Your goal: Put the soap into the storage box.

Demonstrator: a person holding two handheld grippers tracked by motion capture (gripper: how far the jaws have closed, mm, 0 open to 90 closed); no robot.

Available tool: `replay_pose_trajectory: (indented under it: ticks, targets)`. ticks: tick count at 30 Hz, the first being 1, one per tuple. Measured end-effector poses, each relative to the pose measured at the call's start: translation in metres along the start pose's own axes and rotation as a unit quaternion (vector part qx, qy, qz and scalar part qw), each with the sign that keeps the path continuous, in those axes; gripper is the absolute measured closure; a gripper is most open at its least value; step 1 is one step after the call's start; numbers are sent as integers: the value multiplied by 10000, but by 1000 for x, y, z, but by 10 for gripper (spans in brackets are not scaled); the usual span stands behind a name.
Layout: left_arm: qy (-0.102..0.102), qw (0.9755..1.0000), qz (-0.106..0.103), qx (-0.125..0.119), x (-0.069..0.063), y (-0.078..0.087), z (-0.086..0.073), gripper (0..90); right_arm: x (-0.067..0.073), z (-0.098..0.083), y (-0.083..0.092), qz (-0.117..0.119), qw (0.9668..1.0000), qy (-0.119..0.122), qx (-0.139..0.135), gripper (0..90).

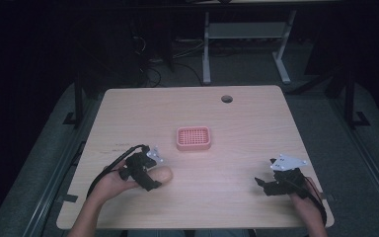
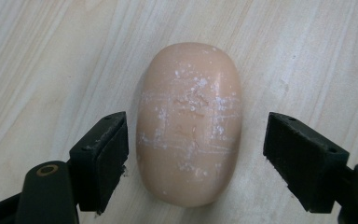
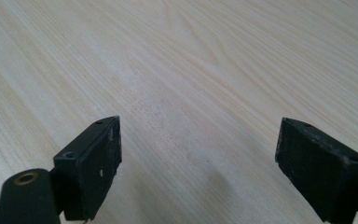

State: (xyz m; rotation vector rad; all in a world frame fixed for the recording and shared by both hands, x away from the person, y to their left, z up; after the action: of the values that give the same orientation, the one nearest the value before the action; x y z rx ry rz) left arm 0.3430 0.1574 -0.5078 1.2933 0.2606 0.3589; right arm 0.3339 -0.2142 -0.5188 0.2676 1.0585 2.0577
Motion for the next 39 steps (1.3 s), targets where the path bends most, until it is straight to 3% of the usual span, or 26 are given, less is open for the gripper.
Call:
replay_pose_trajectory:
  ticks: [19, 32, 39]
  targets:
    - [-135, 9988, -113, 462, 6, -22, 3, 274, -1, 0, 1, 26, 10000, -6, -38, 138]
    - [-196, 9985, -86, 505, 5, -21, 4, 322, -2, 1, 1, 24, 10000, -18, -62, 138]
    - [-103, 9991, -94, 389, 9, -18, 6, 323, -3, -1, 1, 23, 10000, -59, -52, 138]
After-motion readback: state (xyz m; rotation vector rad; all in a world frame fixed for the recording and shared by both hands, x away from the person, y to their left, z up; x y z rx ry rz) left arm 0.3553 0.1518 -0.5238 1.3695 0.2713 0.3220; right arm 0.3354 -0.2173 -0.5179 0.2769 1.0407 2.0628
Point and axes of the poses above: each handheld gripper's, and its own axes: y roughly backward along the jaws, z roughly out of its top, x roughly to its left, the point moved 9 cm from there along -y, roughly forward along the jaws, and after that the axes turned 7 degrees about x, right-handed, at the moved point
